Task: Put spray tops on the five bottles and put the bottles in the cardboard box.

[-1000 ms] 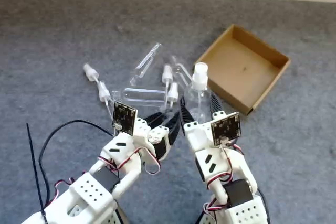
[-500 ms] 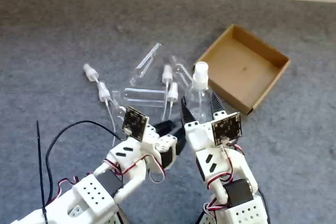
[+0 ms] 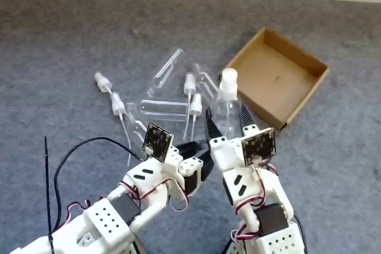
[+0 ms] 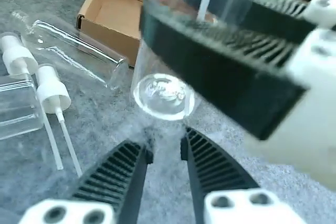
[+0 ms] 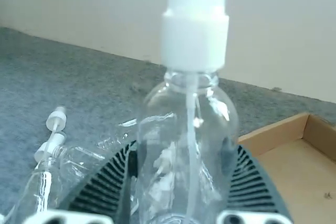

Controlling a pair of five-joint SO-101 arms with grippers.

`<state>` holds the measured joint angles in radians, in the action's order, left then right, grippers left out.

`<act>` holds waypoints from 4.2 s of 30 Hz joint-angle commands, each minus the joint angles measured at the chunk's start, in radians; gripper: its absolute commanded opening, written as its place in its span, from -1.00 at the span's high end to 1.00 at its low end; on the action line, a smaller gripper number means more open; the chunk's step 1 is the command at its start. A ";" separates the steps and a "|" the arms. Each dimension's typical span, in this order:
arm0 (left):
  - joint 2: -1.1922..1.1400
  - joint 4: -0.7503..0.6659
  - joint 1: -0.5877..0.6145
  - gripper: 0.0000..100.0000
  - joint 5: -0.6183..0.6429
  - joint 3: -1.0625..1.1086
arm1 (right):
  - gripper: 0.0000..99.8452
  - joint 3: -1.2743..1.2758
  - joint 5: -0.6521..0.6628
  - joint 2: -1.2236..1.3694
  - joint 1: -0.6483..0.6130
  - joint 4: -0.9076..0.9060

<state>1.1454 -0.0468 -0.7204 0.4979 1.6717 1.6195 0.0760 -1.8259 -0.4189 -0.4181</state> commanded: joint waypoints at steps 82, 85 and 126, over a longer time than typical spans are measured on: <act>0.021 -0.126 0.291 0.85 0.006 0.019 | 0.76 -0.806 0.017 1.194 0.358 0.334; 0.021 -0.126 0.291 0.85 0.006 0.019 | 0.76 -0.826 0.017 1.313 0.361 0.463; 0.021 -0.126 0.282 0.85 0.006 0.019 | 0.76 -1.676 0.015 2.364 0.470 0.538</act>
<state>1.1454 -0.1680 -0.4427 0.4994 1.6732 0.0207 0.0821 0.5462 0.0276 0.0836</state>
